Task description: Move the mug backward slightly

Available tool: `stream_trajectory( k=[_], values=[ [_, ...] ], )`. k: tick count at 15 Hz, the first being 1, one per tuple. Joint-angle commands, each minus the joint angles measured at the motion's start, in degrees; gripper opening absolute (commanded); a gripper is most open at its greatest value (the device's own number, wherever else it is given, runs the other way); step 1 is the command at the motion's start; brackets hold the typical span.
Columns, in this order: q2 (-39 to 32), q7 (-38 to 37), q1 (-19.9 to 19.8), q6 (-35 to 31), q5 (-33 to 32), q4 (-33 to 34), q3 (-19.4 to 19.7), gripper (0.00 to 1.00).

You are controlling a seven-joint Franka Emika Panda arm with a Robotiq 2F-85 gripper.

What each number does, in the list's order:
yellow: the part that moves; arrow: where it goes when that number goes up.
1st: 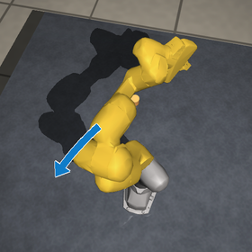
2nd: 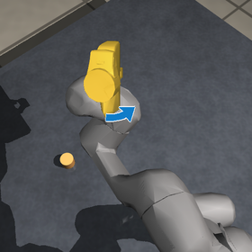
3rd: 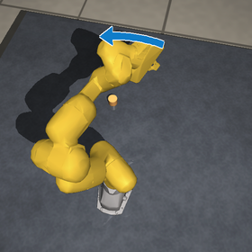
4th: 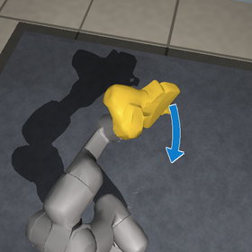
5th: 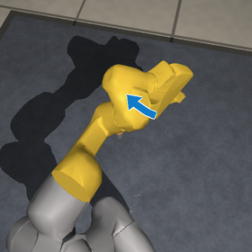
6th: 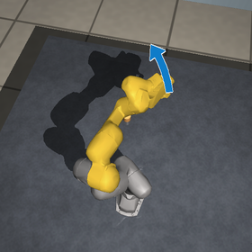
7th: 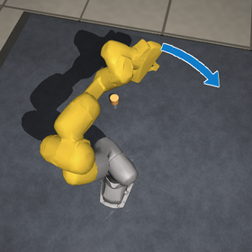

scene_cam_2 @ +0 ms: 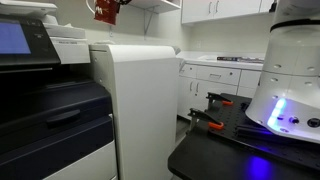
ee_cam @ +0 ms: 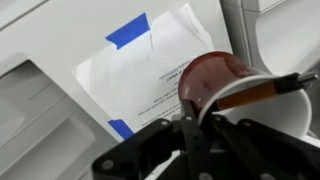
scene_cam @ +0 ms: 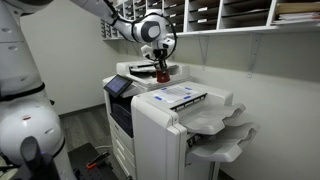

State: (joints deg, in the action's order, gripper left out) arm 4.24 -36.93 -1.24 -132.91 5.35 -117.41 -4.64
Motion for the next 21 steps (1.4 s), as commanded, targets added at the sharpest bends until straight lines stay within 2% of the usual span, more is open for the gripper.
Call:
stream_trajectory(
  k=[1,7,11,12,14,17,21],
  values=[
    [-6.67,-2.88,0.74,5.99,-0.82,8.14,0.72,0.02],
    [-17.52,-4.03,3.21,15.83,-2.92,18.28,2.59,0.02],
    [-19.54,-3.45,5.11,15.95,-4.13,19.93,4.03,0.02],
    [-18.71,-2.07,5.20,15.89,-3.42,19.13,3.97,0.35],
    [-16.90,-1.49,5.65,16.49,-3.51,17.62,3.95,0.43],
    [-12.58,-0.27,6.13,19.39,-5.20,15.01,3.78,0.65],
    [-2.80,2.12,6.32,18.16,-9.31,8.80,2.58,0.95]
  ],
)
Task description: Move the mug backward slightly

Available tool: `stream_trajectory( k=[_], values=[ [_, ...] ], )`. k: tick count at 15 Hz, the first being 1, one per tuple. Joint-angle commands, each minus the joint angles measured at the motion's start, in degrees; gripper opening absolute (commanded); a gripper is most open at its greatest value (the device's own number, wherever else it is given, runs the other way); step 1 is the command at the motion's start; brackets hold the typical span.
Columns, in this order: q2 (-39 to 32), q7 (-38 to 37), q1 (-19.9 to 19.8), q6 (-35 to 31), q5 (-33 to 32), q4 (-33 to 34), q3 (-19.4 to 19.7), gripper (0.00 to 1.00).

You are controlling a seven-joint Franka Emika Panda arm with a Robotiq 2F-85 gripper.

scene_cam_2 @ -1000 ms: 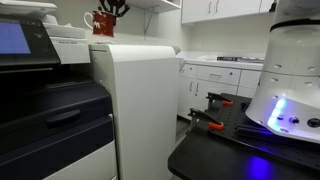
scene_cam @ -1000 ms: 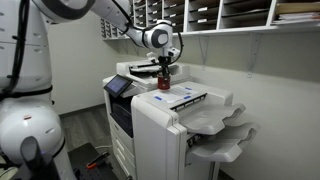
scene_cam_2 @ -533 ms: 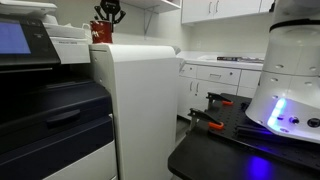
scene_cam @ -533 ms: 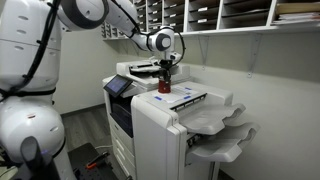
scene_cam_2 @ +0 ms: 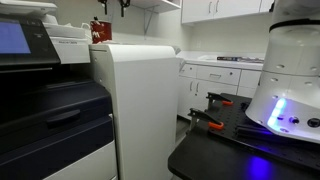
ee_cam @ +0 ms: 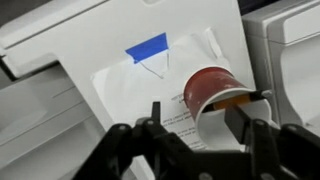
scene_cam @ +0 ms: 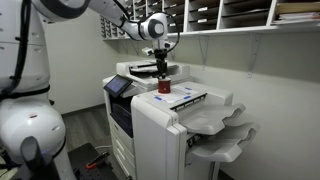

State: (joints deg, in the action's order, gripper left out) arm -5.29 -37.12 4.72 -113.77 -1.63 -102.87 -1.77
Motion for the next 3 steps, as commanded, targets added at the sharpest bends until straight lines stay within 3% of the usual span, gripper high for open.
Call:
stream_trajectory(
  k=[1,3],
  values=[
    [9.05,3.17,0.33,-1.24,-2.57,-7.20,-0.83,1.00],
    [12.97,5.00,-0.09,-3.37,-2.46,-10.39,-1.73,1.00]
  ],
)
